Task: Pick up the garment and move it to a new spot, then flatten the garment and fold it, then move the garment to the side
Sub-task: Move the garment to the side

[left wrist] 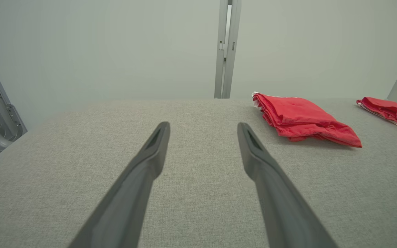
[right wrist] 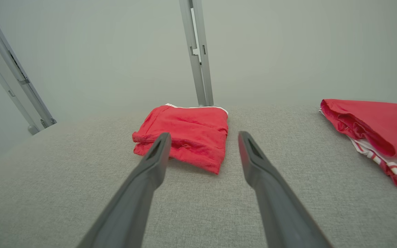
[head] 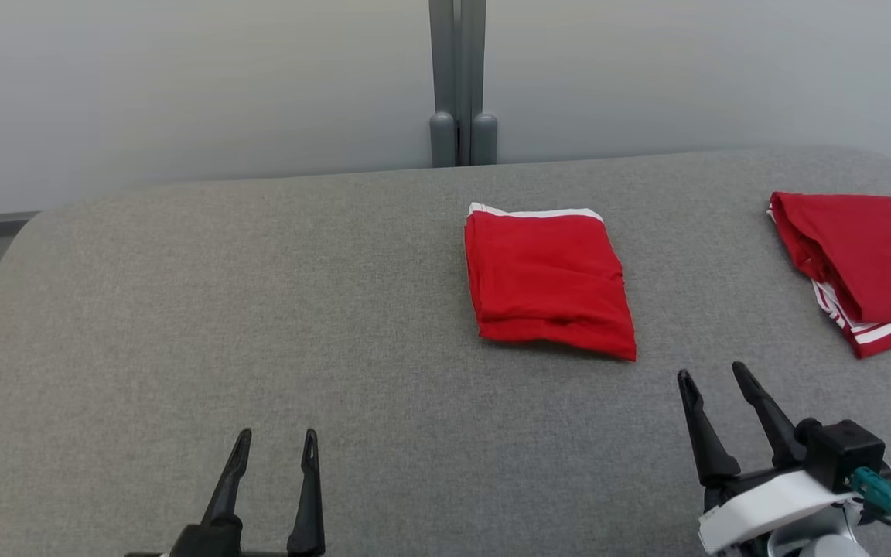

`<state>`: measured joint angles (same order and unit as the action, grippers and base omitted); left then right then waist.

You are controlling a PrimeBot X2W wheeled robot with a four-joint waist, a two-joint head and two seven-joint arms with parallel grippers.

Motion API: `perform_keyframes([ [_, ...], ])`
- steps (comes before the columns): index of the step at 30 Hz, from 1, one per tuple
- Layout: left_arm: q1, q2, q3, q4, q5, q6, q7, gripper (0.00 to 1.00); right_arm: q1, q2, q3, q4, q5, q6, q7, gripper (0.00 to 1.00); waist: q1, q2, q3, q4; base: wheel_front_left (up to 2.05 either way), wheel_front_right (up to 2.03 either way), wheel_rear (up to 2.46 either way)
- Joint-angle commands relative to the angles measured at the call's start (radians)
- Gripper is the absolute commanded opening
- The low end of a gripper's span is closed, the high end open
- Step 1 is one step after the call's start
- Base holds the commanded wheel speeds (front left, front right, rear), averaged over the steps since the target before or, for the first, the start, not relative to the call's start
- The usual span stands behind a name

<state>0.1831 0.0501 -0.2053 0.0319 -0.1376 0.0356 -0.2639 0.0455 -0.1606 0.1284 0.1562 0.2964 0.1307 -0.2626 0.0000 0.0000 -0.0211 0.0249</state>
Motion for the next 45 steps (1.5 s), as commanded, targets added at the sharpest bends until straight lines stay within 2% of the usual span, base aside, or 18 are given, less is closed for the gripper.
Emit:
perform_keyframes([
  [1, -0.027, 0.001, -0.006, -0.007, -0.003, 0.004, 0.0, 1.0, -0.036, -0.013, 0.0, 0.016, 0.008, 0.0, -0.002, 1.0, 0.0, 0.0, 0.029, 0.01, 0.0, 0.0, 0.0],
  [5, -0.07, 0.001, -0.024, -0.021, -0.012, 0.008, 0.0, 1.0, -0.14, -0.031, 0.002, 0.083, 0.057, 0.0, -0.002, 1.0, 0.0, 0.0, 0.089, 0.022, 0.0, 0.0, 0.0],
  [9, -0.121, 0.001, -0.057, -0.035, -0.015, 0.011, 0.0, 1.0, -0.28, -0.084, 0.053, 0.213, 0.158, 0.0, 0.012, 1.0, 0.0, 0.0, 0.157, 0.044, 0.0, 0.0, 0.0],
  [18, -0.228, 0.001, -0.127, -0.05, -0.033, 0.025, 0.0, 1.0, -0.602, -0.222, 0.165, 0.405, 0.491, 0.0, 0.297, 1.0, 0.0, 0.0, 0.296, 0.103, 0.0, 0.0, 0.0],
  [24, -0.272, 0.001, -0.158, -0.051, -0.059, 0.039, 0.0, 1.0, -0.71, -0.278, 0.221, 0.498, 0.563, 0.0, 0.403, 1.0, 0.0, 0.0, 0.348, 0.14, 0.0, 0.0, 0.0],
  [28, -0.287, 0.001, -0.177, -0.044, -0.047, 0.047, 0.0, 1.0, -0.743, -0.271, 0.264, 0.56, 0.582, 0.0, 0.435, 1.0, 0.0, 0.0, 0.358, 0.152, 0.0, 0.0, 0.0],
  [29, -0.291, 0.001, -0.18, -0.043, -0.048, 0.051, 0.0, 1.0, -0.749, -0.268, 0.273, 0.571, 0.582, 0.0, 0.435, 0.93, 0.0, 0.0, 0.359, 0.153, 0.0, 0.0, 0.0],
  [31, -0.297, 0.001, -0.189, -0.043, -0.052, 0.054, 0.0, 1.0, -0.755, -0.267, 0.301, 0.6, 0.567, 0.0, 0.429, 0.38, 0.0, 0.0, 0.361, 0.155, 0.0, 0.0, 0.0],
  [32, -0.299, 0.001, -0.193, -0.043, -0.051, 0.056, 0.0, 1.0, -0.755, -0.264, 0.313, 0.617, 0.566, 0.0, 0.421, 0.15, 0.0, 0.0, 0.361, 0.155, 0.0, 0.0, 0.0],
  [33, -0.3, 0.001, -0.196, -0.042, -0.05, 0.058, 0.0, 1.0, -0.755, -0.26, 0.32, 0.626, 0.567, 0.0, 0.415, 0.0, 0.0, 0.0, 0.361, 0.155, 0.0, 0.0, 0.0],
  [38, -0.303, 0.001, -0.186, -0.04, -0.033, 0.06, 0.0, 1.0, -0.761, -0.295, 0.376, 0.663, 0.527, -0.002, 0.377, 0.0, 0.0, 0.0, 0.347, 0.13, 0.0, 0.0, 0.0],
  [45, -0.307, 0.001, -0.167, -0.063, 0.006, 0.041, 0.0, 1.0, -0.766, -0.427, 0.455, 0.618, 0.462, -0.001, 0.307, 0.0, 0.0, 0.0, 0.356, 0.064, 0.0, 0.0, 0.0],
])
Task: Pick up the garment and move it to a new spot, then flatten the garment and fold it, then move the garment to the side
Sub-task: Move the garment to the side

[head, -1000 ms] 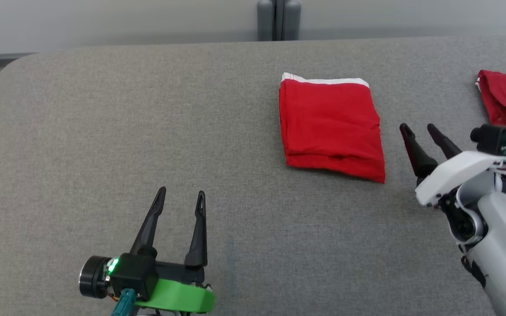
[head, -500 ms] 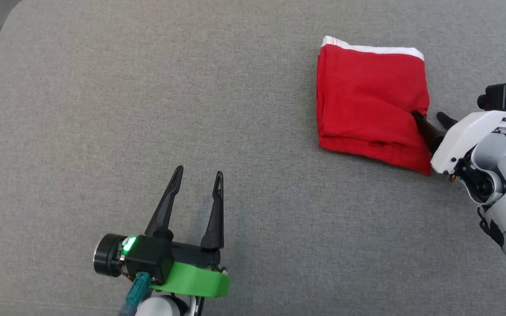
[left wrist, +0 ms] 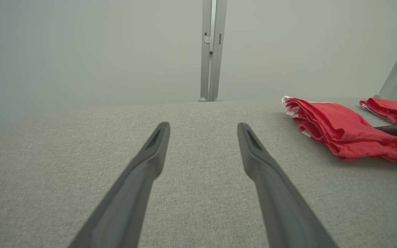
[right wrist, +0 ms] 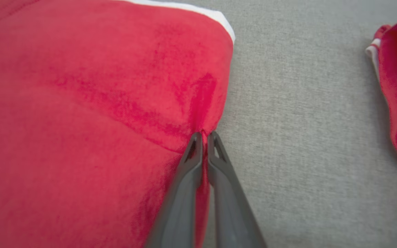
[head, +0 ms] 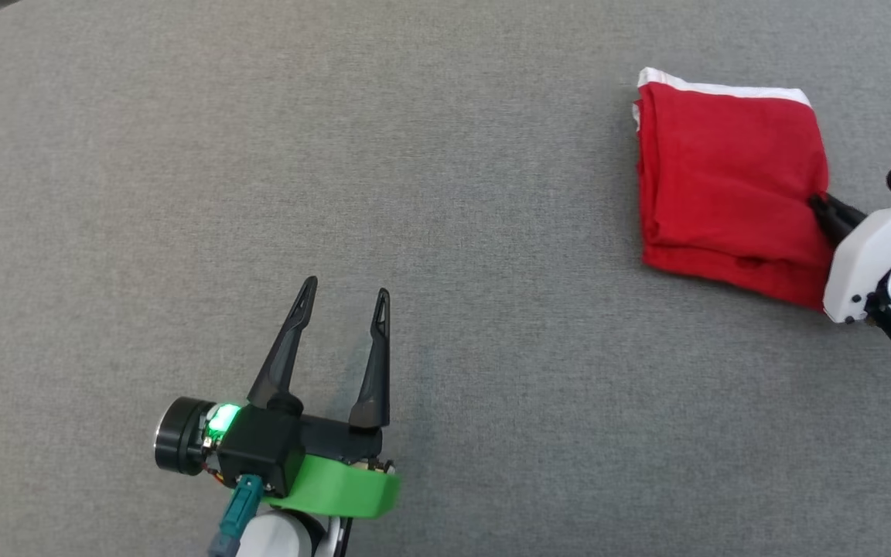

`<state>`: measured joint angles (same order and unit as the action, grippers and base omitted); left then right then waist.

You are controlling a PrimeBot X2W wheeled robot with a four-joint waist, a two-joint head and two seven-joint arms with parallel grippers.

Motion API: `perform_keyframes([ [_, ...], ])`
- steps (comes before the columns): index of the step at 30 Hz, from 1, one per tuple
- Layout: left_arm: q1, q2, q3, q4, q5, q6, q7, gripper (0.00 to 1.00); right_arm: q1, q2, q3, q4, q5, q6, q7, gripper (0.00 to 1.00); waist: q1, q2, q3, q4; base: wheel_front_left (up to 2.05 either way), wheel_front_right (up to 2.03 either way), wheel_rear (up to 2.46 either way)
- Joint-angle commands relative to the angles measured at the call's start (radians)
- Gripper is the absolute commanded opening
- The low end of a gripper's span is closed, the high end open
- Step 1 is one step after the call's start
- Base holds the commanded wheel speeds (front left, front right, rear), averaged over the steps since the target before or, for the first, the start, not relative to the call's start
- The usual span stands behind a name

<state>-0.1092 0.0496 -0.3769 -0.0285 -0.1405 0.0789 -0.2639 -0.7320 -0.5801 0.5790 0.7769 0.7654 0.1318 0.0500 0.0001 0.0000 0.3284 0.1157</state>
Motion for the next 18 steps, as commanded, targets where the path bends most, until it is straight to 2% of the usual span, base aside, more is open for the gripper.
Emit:
perform_keyframes([
  [1, -0.017, 0.002, 0.006, -0.004, 0.014, -0.005, 0.0, 1.0, 0.011, -0.029, 0.011, -0.013, -0.015, -0.002, -0.016, 0.0, -0.0001, 0.0, 0.012, -0.035, 0.0, 0.0, 0.0],
  [4, -0.023, 0.002, 0.012, -0.011, 0.037, -0.014, 0.0, 1.0, 0.008, -0.101, 0.027, -0.038, -0.043, -0.002, -0.048, 0.0, -0.0001, 0.0, 0.036, -0.068, 0.0, 0.0, 0.0],
  [11, -0.041, 0.002, 0.038, -0.012, 0.085, -0.04, 0.0, 1.0, -0.028, -0.216, 0.044, -0.08, -0.126, -0.002, -0.113, 0.0, -0.0001, 0.0, 0.09, -0.123, 0.0, 0.0, 0.0],
  [18, -0.061, 0.003, 0.048, -0.014, 0.118, -0.058, 0.0, 1.0, -0.11, -0.281, 0.043, -0.093, -0.249, -0.002, -0.15, 0.0, -0.0001, 0.0, 0.138, -0.154, 0.0, 0.0, 0.0],
])
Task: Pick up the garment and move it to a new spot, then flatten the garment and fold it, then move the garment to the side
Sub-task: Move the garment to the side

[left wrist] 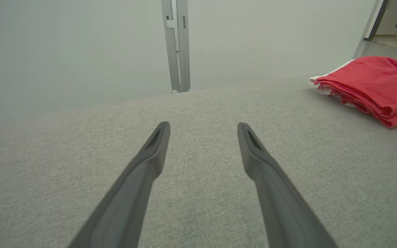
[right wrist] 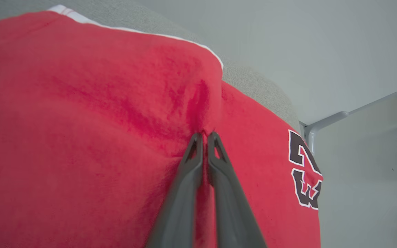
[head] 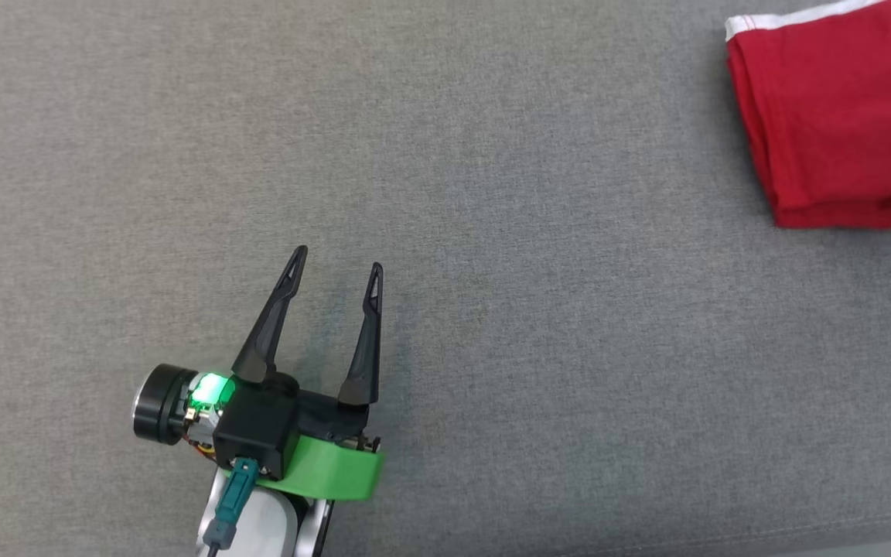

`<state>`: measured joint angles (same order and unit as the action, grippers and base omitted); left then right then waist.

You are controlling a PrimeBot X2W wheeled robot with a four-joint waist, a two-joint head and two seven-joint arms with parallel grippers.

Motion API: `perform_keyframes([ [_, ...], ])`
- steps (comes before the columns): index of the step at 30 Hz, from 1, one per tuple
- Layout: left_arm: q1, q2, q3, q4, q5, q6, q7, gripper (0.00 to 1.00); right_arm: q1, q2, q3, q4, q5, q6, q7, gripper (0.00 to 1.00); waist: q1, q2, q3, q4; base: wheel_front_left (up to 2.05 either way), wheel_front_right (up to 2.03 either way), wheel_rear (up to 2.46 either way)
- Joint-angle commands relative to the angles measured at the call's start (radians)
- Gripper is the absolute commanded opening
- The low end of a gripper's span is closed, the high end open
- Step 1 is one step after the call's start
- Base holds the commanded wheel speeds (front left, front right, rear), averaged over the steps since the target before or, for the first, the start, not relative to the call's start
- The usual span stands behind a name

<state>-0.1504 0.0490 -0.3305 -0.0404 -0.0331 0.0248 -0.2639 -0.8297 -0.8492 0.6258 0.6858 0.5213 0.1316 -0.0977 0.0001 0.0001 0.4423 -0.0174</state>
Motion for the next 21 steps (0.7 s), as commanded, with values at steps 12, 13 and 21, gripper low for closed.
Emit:
perform_keyframes([
  [12, -0.023, 0.003, -0.012, -0.003, 0.018, -0.013, 0.0, 1.0, -0.011, -0.164, -0.084, -0.107, -0.054, -0.002, 0.086, 0.0, -0.0001, -0.0001, 0.045, -0.017, 0.0, 0.0, 0.0],
  [13, -0.025, 0.003, -0.011, -0.004, 0.019, -0.014, 0.0, 1.0, -0.007, -0.175, -0.095, -0.108, -0.051, -0.002, 0.092, 0.0, -0.0001, -0.0001, 0.047, -0.015, 0.0, 0.0, 0.0],
  [21, -0.038, 0.003, -0.019, 0.004, 0.02, -0.023, 0.0, 1.0, 0.016, -0.165, -0.253, -0.024, -0.103, -0.002, 0.067, 0.94, -0.0001, -0.0001, 0.065, 0.006, 0.0, 0.0, 0.0],
])
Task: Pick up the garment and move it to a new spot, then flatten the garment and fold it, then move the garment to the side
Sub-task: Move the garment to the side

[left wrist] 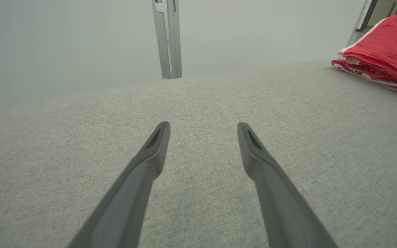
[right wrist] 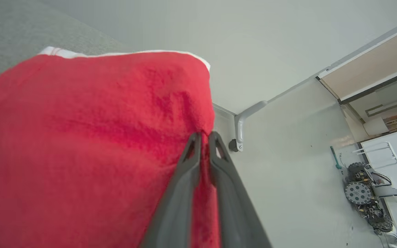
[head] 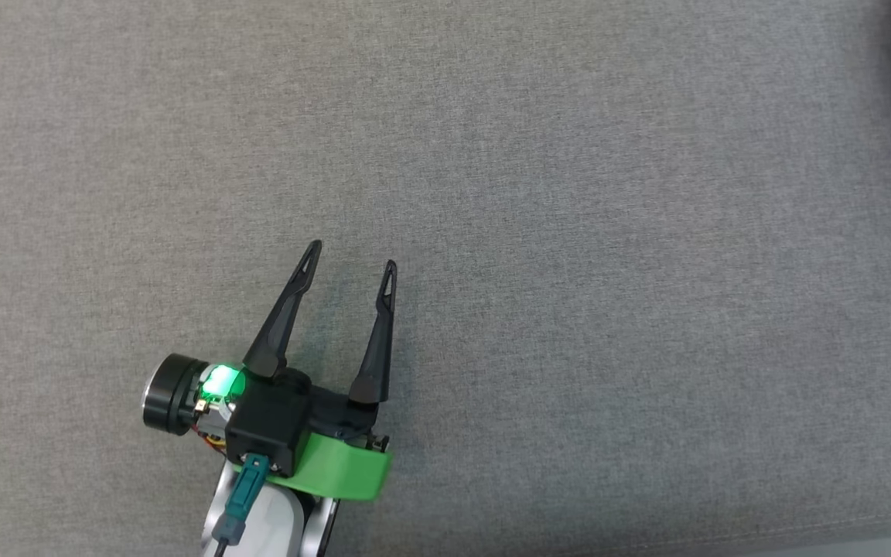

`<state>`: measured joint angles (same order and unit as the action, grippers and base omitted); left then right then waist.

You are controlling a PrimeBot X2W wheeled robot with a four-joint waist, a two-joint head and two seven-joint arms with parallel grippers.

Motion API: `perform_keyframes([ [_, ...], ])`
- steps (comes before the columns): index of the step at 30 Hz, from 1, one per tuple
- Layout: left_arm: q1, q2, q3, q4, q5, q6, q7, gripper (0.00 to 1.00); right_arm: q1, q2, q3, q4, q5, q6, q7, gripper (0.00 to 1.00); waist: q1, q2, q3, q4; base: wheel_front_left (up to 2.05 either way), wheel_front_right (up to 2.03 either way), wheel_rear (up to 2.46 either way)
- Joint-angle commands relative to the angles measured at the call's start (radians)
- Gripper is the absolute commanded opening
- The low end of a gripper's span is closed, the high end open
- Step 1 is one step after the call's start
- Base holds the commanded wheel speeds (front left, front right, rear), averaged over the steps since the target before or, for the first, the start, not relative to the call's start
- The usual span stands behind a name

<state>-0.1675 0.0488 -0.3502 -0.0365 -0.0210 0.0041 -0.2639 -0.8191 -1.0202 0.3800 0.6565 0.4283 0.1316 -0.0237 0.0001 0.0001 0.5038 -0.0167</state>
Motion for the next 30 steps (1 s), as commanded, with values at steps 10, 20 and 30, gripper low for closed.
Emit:
perform_keyframes([
  [10, -0.01, 0.003, -0.001, 0.015, -0.002, 0.001, 0.0, 1.0, 0.028, 0.23, -0.24, 0.137, -0.307, -0.002, -0.194, 1.0, -0.0001, -0.0001, -0.044, 0.032, 0.0, 0.0, 0.0],
  [20, 0.046, 0.004, 0.015, 0.028, -0.028, 0.028, 0.0, 1.0, 0.213, 0.541, -0.3, -0.033, -0.208, -0.002, -0.241, 1.0, -0.0001, -0.0001, -0.177, 0.032, 0.0, 0.0, 0.0],
  [30, 0.117, 0.003, 0.055, 0.046, -0.081, 0.075, 0.0, 1.0, 0.435, 0.726, -0.287, -0.255, -0.116, -0.002, -0.242, 1.0, -0.0001, -0.0001, -0.332, 0.04, 0.0, 0.0, 0.0],
])
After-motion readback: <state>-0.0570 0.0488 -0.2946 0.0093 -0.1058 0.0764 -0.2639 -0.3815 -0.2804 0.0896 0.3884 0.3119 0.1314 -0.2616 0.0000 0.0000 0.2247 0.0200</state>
